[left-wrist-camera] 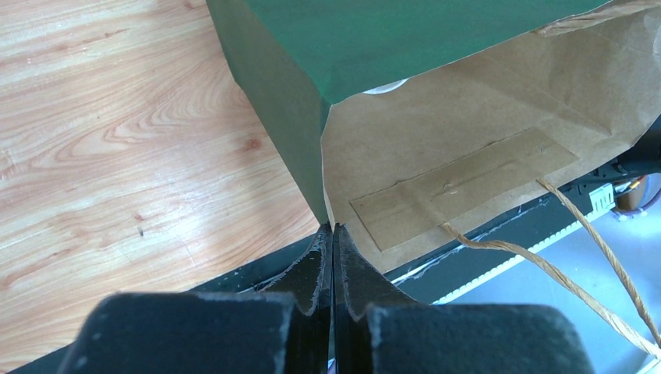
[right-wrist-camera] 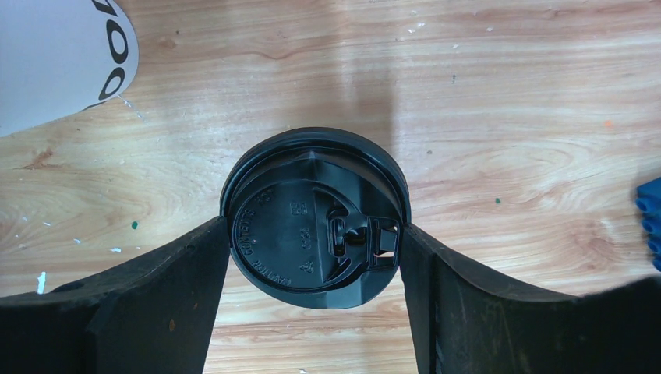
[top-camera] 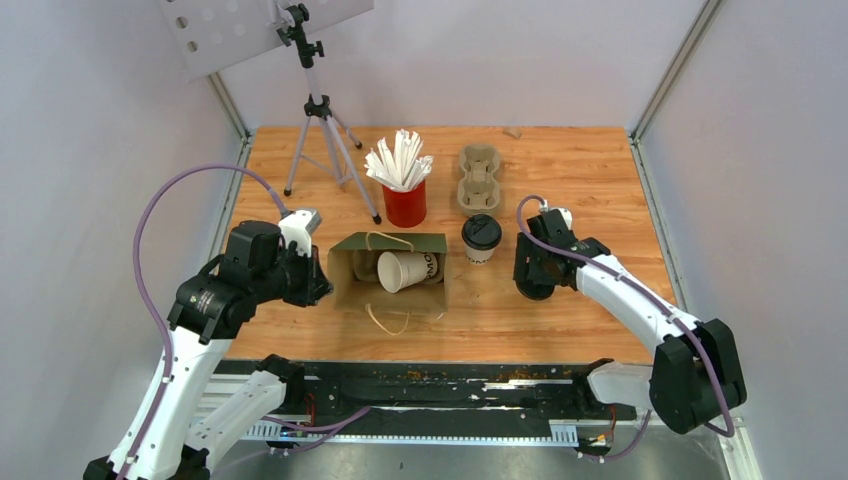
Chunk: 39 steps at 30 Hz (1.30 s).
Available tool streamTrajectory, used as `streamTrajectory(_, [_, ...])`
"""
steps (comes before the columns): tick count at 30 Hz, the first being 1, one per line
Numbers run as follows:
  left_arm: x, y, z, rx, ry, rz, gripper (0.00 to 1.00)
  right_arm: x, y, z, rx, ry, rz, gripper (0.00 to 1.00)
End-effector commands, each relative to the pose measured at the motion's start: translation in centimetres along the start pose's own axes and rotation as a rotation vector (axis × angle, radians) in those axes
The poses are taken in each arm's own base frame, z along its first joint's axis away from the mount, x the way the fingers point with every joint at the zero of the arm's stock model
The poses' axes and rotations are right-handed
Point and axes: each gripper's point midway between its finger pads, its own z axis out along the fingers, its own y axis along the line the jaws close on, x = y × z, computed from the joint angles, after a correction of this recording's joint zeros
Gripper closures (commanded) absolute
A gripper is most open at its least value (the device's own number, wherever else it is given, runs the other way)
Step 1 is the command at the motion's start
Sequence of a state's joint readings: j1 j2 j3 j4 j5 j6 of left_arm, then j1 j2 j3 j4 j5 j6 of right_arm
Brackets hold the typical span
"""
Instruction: Pack the takeout coffee
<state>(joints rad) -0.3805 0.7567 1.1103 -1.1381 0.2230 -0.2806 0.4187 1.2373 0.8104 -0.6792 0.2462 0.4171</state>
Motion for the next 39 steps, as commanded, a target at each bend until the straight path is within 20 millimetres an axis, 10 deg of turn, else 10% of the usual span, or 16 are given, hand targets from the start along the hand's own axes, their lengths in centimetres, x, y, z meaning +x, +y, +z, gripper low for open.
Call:
streamTrajectory(1, [-1.3, -0.5, -0.9, 0.018, -0.047, 0.048, 1.0, -1.0, 1.0, 0.4, -0.042, -0.009, 0.063, 0.25])
streamTrajectory(11, [-1.6, -0.7, -0.9, 0.027, -0.06, 0.041, 1.0, -4.6, 1.5, -6.0, -0.052, 0.006, -0.039, 0.15])
streamTrajectory(18, [-1.9, -0.9, -1.1, 0.028, -0.064, 0.039, 1.0, -9.5, 10.6, -19.1, -0.355, -0.38, -0.233, 0.27])
streamTrajectory(26, [-2.2, -1.0, -1.1, 0.029, -0.067, 0.035, 1.0, -7.6, 19.2, -31.9, -0.735, -0.686, -0.504, 0.37])
streamTrajectory(39, [-1.9, -1.0, -0.7, 0.041, -0.073, 0.017, 1.0, -1.5, 29.6, -25.4, -0.716, -0.53, -0.847, 0.38])
